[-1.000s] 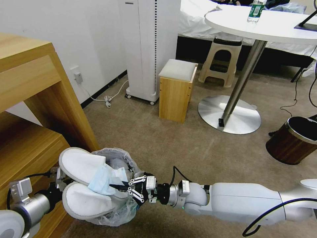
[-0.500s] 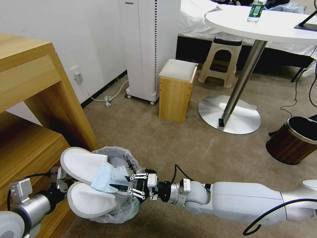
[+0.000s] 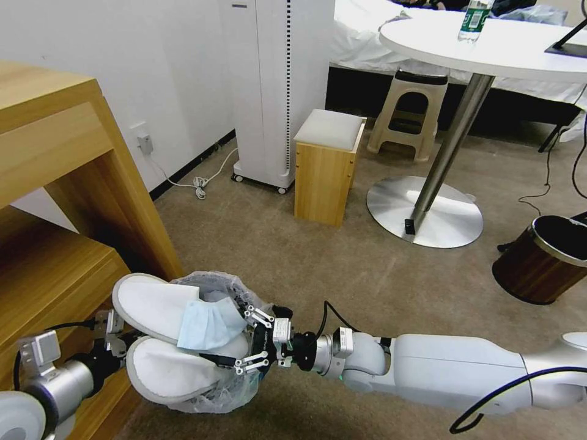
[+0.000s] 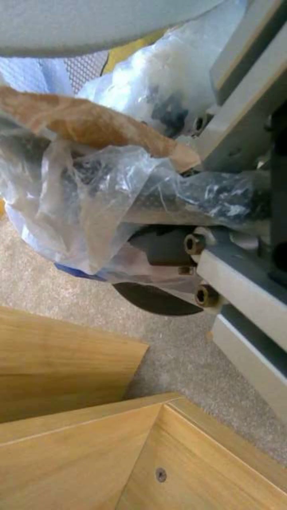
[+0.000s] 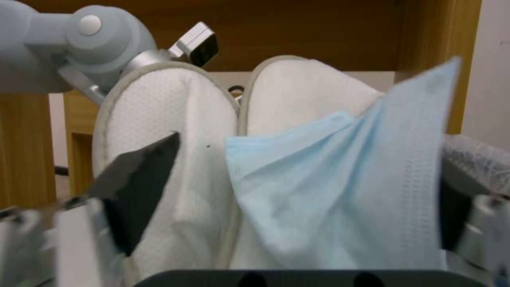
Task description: Pick up the trash bin and place the garbage on the floor into it.
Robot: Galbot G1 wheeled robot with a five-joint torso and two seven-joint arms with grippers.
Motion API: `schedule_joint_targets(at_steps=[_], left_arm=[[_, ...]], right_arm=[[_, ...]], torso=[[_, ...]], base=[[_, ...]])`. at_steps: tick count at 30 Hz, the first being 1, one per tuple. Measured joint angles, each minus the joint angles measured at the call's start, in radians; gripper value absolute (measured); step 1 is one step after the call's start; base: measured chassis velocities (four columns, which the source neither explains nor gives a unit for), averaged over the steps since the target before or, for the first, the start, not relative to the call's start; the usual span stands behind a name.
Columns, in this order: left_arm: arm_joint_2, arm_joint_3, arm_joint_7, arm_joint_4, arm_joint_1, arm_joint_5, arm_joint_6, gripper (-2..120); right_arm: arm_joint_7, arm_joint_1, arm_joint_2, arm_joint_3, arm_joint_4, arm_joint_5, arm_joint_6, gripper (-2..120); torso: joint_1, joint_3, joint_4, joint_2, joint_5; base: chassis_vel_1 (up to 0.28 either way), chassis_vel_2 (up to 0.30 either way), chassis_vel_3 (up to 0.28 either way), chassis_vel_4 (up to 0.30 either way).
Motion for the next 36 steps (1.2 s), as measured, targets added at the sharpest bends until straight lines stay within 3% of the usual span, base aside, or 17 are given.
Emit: schedule_joint_targets(at_steps=[4,17,36], left_arm=[[-0.003,0.004,0.000,0.000,0.005,0.000,0.001,0],[0.000,0.011,-0.002,0.007,0.001,0.000,0.003,0],[-0.016,0.004,-0.035,0.030,-0.029,-0.028,0.006,0]], right_arm=[[0.001,0.000,0.000,0.004,-0.002,0.000,0.000,100],[0.007,0.009,0.004,0.003,0.023,0.011,-0.010,100],[0.034,0.088,0.048,-0.080,0.075,0.029,-0.026,100]], torso=[[0.000,0.000,0.0000,0.000,0.0000],[0.000,0.000,-0.0001,0.000,-0.0001],[0.000,0.000,0.0000,0.000,-0.0001]], base=[[0.000,0.000,0.000,0.000],[0.000,0.000,0.000,0.000],[0.000,0.000,0.000,0.000]])
